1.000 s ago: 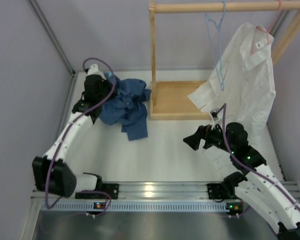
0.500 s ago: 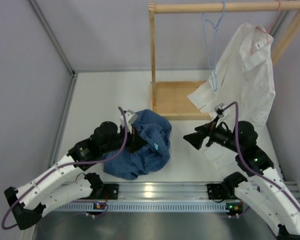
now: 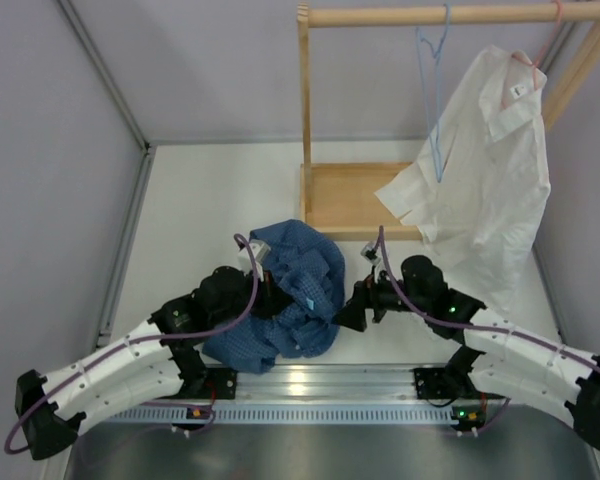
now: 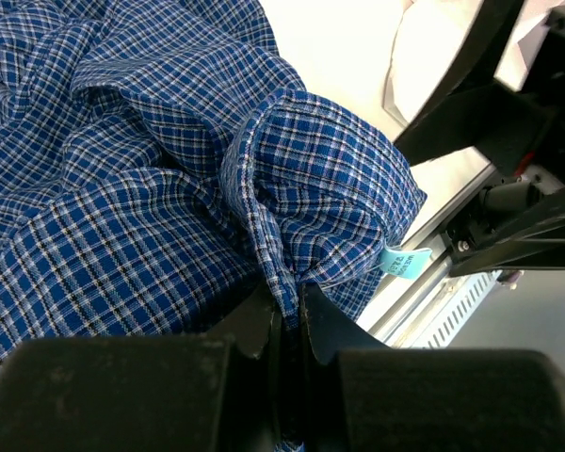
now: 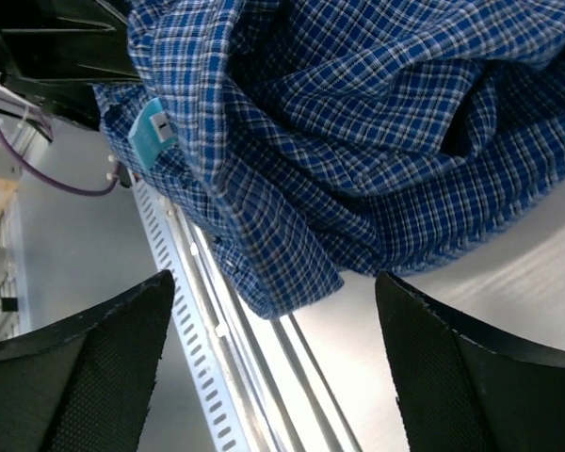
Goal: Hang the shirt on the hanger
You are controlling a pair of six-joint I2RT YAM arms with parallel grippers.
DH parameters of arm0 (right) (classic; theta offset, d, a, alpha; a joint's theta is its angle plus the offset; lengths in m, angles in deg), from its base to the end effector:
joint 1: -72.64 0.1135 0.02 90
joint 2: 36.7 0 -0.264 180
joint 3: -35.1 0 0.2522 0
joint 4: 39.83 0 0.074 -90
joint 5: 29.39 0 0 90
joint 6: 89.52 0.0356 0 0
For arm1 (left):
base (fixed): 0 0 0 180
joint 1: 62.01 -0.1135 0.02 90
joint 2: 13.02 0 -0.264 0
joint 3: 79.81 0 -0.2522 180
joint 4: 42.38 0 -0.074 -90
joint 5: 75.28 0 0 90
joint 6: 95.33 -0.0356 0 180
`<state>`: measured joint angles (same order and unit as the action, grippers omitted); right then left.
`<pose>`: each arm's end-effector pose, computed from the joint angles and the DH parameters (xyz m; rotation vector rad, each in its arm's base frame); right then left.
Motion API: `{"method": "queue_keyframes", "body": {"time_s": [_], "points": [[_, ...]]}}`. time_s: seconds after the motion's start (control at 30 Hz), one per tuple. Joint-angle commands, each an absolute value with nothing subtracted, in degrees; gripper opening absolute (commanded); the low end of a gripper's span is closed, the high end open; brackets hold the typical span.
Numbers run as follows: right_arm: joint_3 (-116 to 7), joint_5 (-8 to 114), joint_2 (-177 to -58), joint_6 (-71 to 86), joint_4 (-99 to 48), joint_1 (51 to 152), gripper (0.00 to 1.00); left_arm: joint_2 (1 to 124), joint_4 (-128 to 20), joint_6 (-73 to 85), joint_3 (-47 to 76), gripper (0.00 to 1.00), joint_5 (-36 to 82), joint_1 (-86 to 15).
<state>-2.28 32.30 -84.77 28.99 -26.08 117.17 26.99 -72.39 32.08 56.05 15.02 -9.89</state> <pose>0.1217 0.1434 0.2195 -0.6497 2.0944 1.2682 0.1030 -0.1327 0.2536 0.2812 2.1506 -0.9606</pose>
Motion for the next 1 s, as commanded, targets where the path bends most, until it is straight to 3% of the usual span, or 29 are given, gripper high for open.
{"method": "queue_keyframes", "body": {"time_s": [0.0,0.1,0.17,0.2,0.23,0.27,0.37,0.4,0.47,0.5,0.6,0.73,0.97], "points": [[-3.4,33.4,-91.1,27.1,-40.7,119.7,0.82,26.5,-67.8,33.2,54.5,0.0,14.2,-9.8],[-4.8,34.5,-96.8,25.8,-44.9,122.1,0.76,25.9,-67.8,33.2,54.1,0.0,14.5,-9.8],[-5.7,37.3,-100.3,25.3,-47.1,122.7,0.54,24.7,-68.5,32.7,52.9,0.03,14.5,-9.8],[-6.3,38.5,-101.1,25.1,-47.0,122.7,0.38,24.1,-69.2,32.4,52.2,0.07,14.5,-9.8],[-7.4,40.7,-101.4,24.9,-46.8,122.7,0.05,23.5,-70.1,31.5,51.5,0.11,13.9,-9.8],[-8.1,41.8,-100.8,25.2,-45.6,122.7,0.0,22.4,-72.4,30.9,49.3,0.2,13.3,-9.8],[-11.3,44.8,-94.8,25.1,-42.7,122.8,0.0,21.1,-76.1,27.1,45.1,0.39,10.9,-9.8],[-12.6,46.4,-93.1,24.4,-37.2,122.9,0.0,20.4,-78.4,26.1,42.2,0.58,10.6,-9.8],[-18.3,51.8,-88.6,20.7,-30.2,123.0,0.0,20.1,-80.5,23.2,38.8,0.72,10.7,-9.8],[-22.4,56.2,-87.2,18.3,-22.3,123.0,0.0,20.0,-83.2,22.0,35.3,0.98,10.3,-9.8],[-29.2,68.2,-83.4,15.2,-9.4,122.9,0.0,17.8,-87.6,22.2,32.1,0.98,5.0,-9.8],[-34.9,78.0,-81.0,13.5,0.4,122.8,0.0,14.3,-89.9,25.9,36.5,0.98,0.4,-9.8],[-41.2,88.6,-86.7,13.0,8.4,119.9,0.0,19.2,-90.1,36.4,52.2,0.98,12.8,-9.6]]}}
